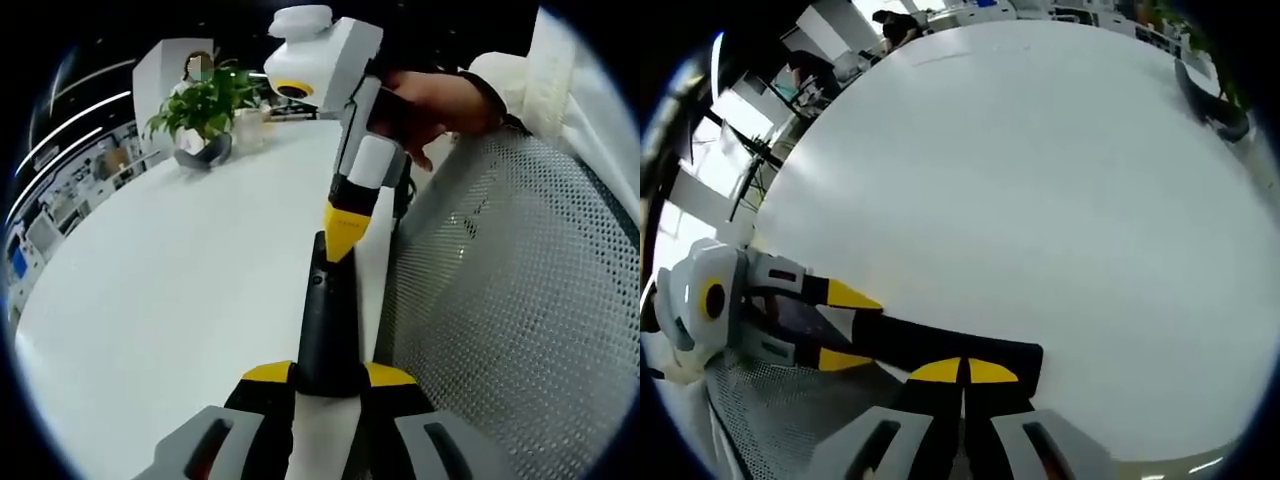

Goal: Press the specified remote control buttons in sequence, fully releasing each button before pressing the next.

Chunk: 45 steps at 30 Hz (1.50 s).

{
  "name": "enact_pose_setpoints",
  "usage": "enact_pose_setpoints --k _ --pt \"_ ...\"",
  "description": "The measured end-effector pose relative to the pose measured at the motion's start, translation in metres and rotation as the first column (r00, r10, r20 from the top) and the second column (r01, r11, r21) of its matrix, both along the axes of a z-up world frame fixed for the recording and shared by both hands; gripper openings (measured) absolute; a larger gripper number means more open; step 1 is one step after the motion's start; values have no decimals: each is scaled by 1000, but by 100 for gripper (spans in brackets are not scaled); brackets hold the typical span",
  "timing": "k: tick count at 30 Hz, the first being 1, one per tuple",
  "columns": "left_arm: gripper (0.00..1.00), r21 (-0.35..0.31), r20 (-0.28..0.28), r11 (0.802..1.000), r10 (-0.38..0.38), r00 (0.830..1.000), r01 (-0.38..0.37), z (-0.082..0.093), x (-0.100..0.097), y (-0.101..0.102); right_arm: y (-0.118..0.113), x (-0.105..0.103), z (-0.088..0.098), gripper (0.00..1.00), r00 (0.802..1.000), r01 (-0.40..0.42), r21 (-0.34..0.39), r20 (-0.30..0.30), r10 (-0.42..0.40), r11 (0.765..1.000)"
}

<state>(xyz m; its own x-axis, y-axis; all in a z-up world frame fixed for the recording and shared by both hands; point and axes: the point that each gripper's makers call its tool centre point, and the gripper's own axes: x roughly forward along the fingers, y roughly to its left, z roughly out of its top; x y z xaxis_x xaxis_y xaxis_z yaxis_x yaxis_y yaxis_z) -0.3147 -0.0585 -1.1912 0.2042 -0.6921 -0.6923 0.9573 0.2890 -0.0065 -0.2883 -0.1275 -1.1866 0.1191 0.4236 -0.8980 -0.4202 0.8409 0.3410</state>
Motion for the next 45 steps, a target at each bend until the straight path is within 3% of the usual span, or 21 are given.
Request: enact_pose_setpoints --k 5,25,30,33,40,45 --pt "25 -4 2 1000 2 1000 -2 0 1 0 -1 0 0 0 1000 26 24 -11 -25 999" --pt "24 -5 8 1000 -2 1000 2 1 0 -1 -1 2 0 0 1000 19 2 14 -19 1000" --pt "24 -1 9 1000 -8 1000 8 1 0 -3 -2 3 0 0 997 71 38 -25 -70 997" --pt "24 -6 13 1000 -27 1000 27 2 -3 -7 12 4 9 0 996 90 137 -28 -87 986" --pt "24 -7 11 999 -34 999 34 2 -4 -7 14 2 8 0 996 89 152 -45 -83 984" --pt "24 -9 12 999 -33 999 33 2 -5 -7 17 1 3 0 999 42 125 -22 -39 991"
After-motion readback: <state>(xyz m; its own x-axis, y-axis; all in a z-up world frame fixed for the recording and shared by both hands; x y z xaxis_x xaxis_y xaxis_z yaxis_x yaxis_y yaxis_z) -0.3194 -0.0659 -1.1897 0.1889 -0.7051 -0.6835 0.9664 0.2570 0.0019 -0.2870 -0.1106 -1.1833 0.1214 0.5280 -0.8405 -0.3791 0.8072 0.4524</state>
